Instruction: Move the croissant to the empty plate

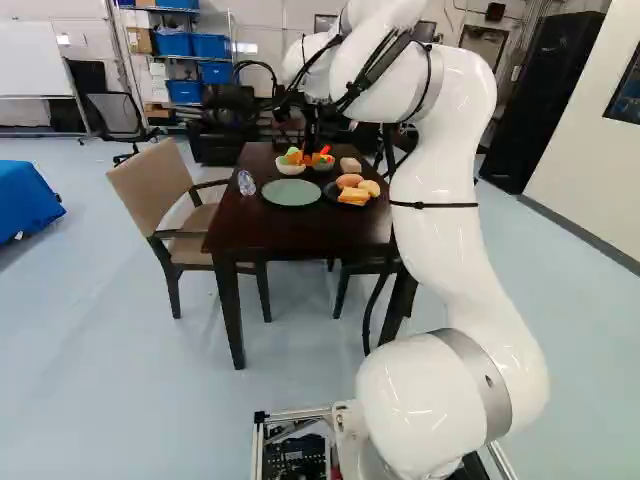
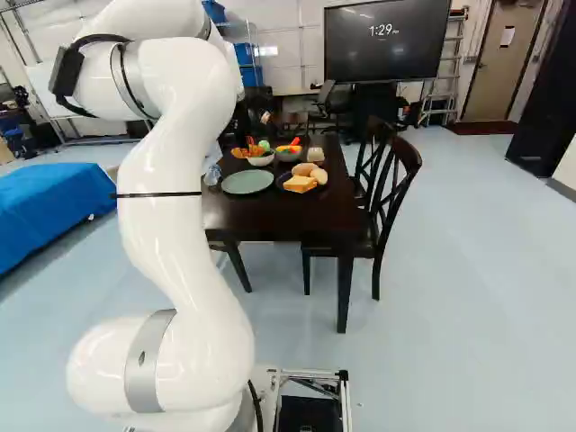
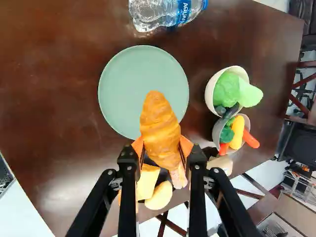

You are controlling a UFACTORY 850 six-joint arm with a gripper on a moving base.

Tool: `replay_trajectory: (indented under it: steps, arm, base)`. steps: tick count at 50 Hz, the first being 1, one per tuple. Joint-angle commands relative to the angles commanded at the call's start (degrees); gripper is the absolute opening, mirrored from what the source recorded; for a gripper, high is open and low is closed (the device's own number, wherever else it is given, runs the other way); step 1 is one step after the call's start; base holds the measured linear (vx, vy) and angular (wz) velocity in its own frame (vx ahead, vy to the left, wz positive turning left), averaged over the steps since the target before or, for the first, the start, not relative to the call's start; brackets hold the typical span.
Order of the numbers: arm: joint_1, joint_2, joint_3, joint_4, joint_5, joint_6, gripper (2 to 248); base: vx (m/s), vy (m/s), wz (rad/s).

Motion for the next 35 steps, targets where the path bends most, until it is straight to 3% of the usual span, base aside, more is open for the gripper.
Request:
replay_trajectory:
  steps: [35]
  arm:
    - [0.00, 0.00, 0.00, 0.00, 0.00, 0.00, 108]
  base:
    - [0.048, 0.000, -0.004]
